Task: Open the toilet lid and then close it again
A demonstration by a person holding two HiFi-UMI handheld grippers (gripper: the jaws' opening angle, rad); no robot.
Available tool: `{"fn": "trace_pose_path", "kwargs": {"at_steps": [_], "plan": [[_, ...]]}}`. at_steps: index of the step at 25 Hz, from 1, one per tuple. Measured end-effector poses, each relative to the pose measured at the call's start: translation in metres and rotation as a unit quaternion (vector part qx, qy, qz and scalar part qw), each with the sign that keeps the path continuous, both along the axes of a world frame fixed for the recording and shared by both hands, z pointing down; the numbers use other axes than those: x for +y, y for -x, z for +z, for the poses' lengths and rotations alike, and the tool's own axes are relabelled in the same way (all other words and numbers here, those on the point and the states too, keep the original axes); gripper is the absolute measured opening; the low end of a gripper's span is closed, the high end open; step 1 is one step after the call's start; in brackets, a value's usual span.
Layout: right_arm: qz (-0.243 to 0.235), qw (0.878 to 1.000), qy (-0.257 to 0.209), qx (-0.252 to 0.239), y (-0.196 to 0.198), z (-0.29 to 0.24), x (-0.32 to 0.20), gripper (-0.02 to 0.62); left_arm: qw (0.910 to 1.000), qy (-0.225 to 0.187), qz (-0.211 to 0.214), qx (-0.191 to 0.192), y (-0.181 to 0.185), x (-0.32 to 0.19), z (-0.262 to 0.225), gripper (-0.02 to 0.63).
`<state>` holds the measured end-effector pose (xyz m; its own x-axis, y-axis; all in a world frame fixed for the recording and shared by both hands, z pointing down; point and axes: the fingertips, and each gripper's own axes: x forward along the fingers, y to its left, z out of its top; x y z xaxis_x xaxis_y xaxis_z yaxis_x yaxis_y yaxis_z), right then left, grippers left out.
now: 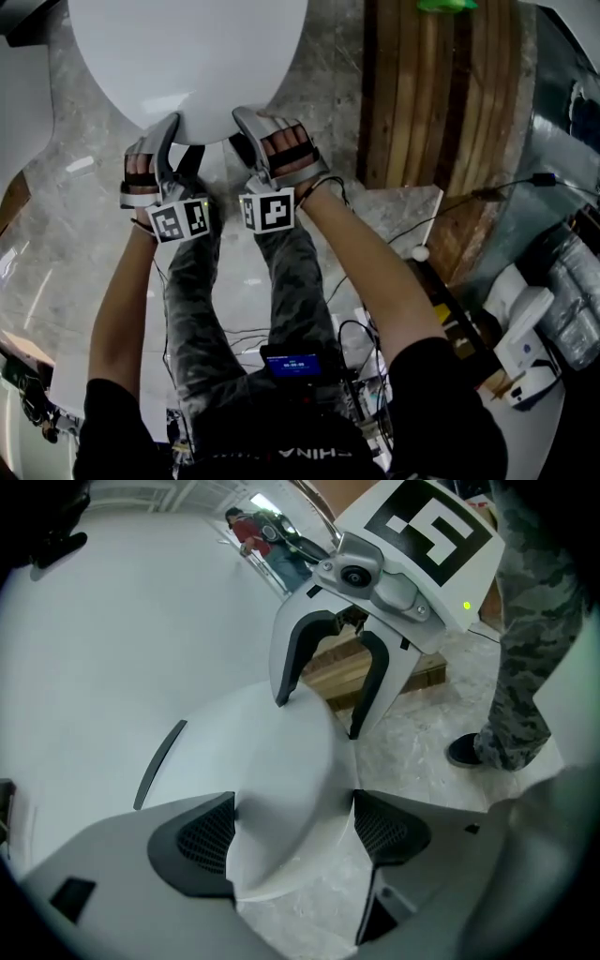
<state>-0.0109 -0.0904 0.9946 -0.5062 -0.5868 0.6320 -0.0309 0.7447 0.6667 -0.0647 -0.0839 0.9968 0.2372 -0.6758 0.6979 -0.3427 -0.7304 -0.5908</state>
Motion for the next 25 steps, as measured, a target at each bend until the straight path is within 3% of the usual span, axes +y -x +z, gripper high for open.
{"fn": "trace_pose_path", "kwargs": {"at_steps": [4,9,13,25], "plan": [[-0.007,1.0,-0.017,0.0,0.001,0.002,0.0,0.307,1.0,-0.003,0.003,-0.006,0.001,-0.001,0.001,0.377],[0.004,0.999,0.029,0.018,0.004,-0.004,-0.003,0.333,0.9997,0.019,0.004,-0.017,0.001,-0.003,-0.003,0.377],[-0.01,0.999,0.027,0.02,0.002,-0.021,-0.005,0.339,0.9995,0.028,0.008,-0.007,0.0,0.0,-0.017,0.377],[-0.036,0.998,0.011,-0.047,-0.005,-0.151,0.003,0.342,0.9992,-0.014,0.017,0.033,-0.002,0.01,-0.146,0.376]]}}
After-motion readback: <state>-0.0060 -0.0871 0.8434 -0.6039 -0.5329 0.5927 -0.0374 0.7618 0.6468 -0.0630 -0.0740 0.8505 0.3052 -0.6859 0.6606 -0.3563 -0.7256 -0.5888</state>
